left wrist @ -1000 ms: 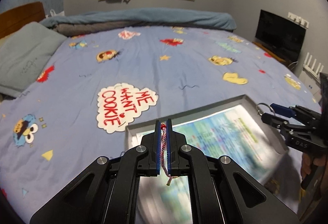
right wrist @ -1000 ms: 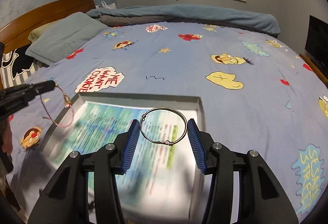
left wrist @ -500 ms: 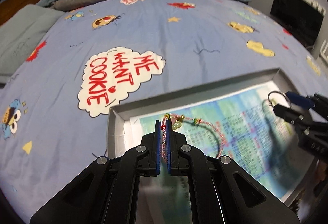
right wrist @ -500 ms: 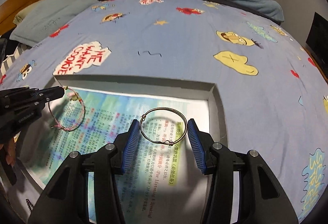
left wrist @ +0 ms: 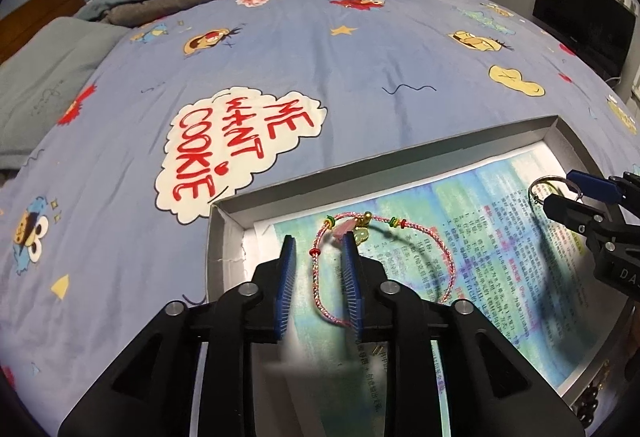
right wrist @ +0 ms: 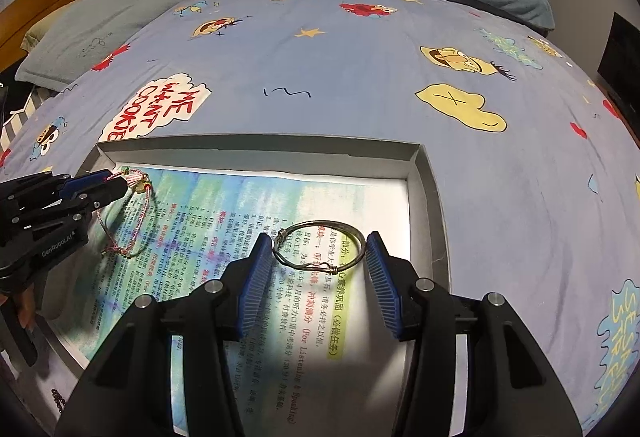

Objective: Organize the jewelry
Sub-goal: 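Carry both bracelets into the grey box and open both tools, then move both tools back toward the jewelry pile, then grasp the dark bead bracelet with the left tool while the right tool grasps the large black bead bracelet, then lower both bead bracelets into the grey box and open both tools, then move both tools back toward the remaining jewelry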

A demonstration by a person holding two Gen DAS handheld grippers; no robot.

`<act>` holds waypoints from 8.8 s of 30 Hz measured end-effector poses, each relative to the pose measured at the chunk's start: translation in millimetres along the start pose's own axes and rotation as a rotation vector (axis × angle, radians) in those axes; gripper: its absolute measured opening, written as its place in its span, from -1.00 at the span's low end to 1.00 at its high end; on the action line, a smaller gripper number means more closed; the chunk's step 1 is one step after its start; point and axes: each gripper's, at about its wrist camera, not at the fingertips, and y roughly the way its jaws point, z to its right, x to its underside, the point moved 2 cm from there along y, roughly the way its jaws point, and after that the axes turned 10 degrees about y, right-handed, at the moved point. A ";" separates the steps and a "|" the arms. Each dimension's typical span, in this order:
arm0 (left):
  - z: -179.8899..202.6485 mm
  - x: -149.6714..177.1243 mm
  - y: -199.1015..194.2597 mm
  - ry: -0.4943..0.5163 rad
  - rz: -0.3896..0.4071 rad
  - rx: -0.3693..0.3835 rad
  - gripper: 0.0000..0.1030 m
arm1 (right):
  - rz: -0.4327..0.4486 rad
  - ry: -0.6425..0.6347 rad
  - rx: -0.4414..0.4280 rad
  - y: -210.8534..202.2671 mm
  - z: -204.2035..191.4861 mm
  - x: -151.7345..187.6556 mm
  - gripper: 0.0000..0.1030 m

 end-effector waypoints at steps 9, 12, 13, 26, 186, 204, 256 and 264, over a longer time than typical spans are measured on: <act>-7.8 0.3 -26.6 -0.025 0.088 -0.028 0.36 | 0.039 0.000 -0.001 -14.3 5.1 1.0 0.42; -10.4 0.3 -43.6 -0.045 0.131 -0.022 0.54 | 0.072 0.032 -0.029 -28.8 12.8 1.0 0.66; -10.9 0.4 -49.0 -0.052 0.145 -0.020 0.56 | 0.085 0.043 -0.040 -35.1 15.3 1.0 0.75; -2.4 21.8 -124.2 -0.039 0.265 -0.084 0.85 | 0.277 0.006 -0.011 -117.5 24.9 20.3 0.89; 21.9 79.1 -77.3 0.025 0.194 0.020 -0.88 | 0.165 0.057 -0.064 -76.9 39.5 67.1 -0.72; 30.7 85.1 -57.1 0.028 0.133 0.069 -0.88 | 0.103 -0.031 -0.031 -57.1 20.9 77.2 -0.72; 10.0 94.6 -131.4 -0.093 0.291 0.010 0.77 | 0.242 0.052 -0.059 -117.4 32.4 83.4 0.89; 7.4 112.5 -152.7 -0.103 0.313 -0.016 0.85 | 0.265 0.057 -0.041 -138.6 38.1 97.3 0.89</act>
